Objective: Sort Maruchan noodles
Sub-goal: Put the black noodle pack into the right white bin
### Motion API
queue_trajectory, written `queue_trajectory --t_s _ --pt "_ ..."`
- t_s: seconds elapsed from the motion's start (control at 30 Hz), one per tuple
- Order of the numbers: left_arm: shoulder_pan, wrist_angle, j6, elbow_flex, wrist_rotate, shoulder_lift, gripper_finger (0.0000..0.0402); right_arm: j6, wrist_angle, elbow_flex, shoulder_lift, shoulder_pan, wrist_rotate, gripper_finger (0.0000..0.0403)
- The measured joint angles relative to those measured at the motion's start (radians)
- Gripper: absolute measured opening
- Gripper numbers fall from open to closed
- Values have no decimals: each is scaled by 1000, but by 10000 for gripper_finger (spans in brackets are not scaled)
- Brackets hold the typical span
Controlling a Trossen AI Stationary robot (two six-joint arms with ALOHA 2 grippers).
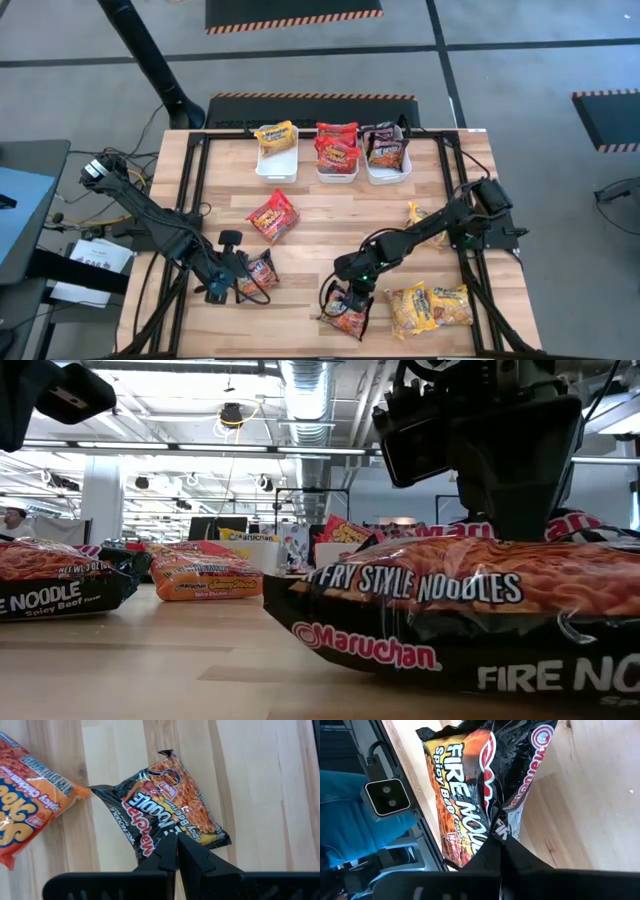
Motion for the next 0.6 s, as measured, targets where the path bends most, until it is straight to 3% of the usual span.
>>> queue_trajectory --t_s 0.27,0.4,0.6 --pt "0 0 -1 0 -6 0 0 0 -18 0 -36 0 5 5" --pt "6 0 -2 0 -18 0 0 -20 -75 0 -102 -2 68 5" --pt "49 -5 -57 0 -113 0 0 -79 -253 0 -233 -34 167 4"
